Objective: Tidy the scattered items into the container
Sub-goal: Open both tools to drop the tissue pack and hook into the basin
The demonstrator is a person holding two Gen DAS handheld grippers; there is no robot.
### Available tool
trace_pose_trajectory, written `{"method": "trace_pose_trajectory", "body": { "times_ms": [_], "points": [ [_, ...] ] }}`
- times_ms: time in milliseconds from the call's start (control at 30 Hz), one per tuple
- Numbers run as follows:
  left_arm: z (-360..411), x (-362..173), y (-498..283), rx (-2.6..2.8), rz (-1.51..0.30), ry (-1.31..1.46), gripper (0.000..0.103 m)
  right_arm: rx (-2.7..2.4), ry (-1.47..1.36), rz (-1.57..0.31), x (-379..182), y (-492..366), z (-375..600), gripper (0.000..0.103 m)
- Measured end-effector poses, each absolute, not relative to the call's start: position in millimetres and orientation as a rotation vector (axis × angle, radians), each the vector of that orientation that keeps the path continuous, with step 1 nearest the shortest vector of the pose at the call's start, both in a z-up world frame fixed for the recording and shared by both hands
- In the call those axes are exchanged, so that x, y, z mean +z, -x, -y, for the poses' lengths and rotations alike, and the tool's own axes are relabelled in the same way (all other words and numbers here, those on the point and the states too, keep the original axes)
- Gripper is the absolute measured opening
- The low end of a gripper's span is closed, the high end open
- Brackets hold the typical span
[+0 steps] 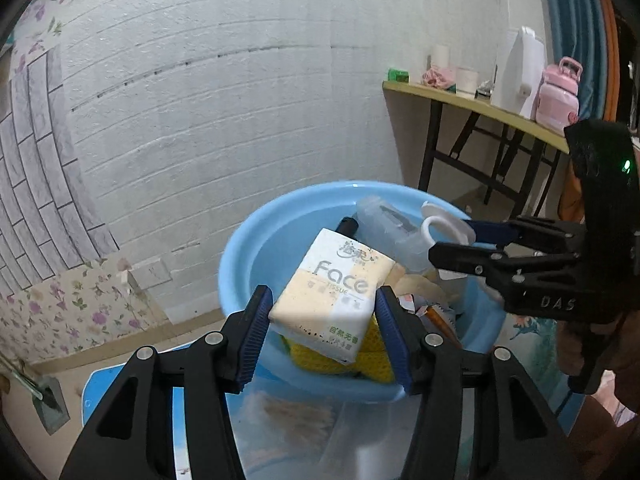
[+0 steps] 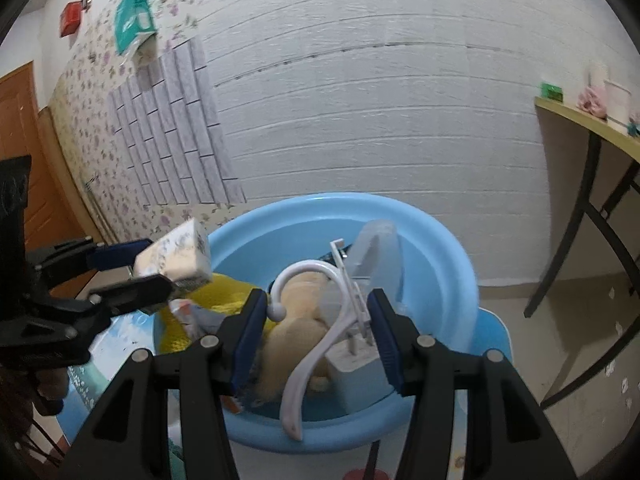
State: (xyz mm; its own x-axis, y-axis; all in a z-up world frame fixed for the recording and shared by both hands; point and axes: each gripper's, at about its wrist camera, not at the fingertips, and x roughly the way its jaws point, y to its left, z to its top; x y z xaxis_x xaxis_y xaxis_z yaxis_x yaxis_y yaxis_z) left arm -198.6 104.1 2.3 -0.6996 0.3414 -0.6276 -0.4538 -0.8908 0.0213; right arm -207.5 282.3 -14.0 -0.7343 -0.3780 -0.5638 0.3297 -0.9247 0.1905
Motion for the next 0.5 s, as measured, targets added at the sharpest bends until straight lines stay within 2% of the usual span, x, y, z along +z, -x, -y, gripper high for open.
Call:
{"method": "trace_pose_trajectory", "body": {
  "times_ms": [67, 233, 500],
  "points": [
    [-109, -2, 199, 2.537, -0.252, 0.899, 0.053, -2.618, -0.896, 0.126, -16, 212, -287, 0.052],
    [-106, -5, 197, 2.551, -0.231, 0.925, 0.064, -2.579, -0.975, 0.181, -26, 216, -289, 0.052],
    [-88, -5, 182, 2.581, -0.191, 0.941, 0.067, -2.58, -0.972, 0.178, -25, 205, -284, 0.055]
  ]
}}
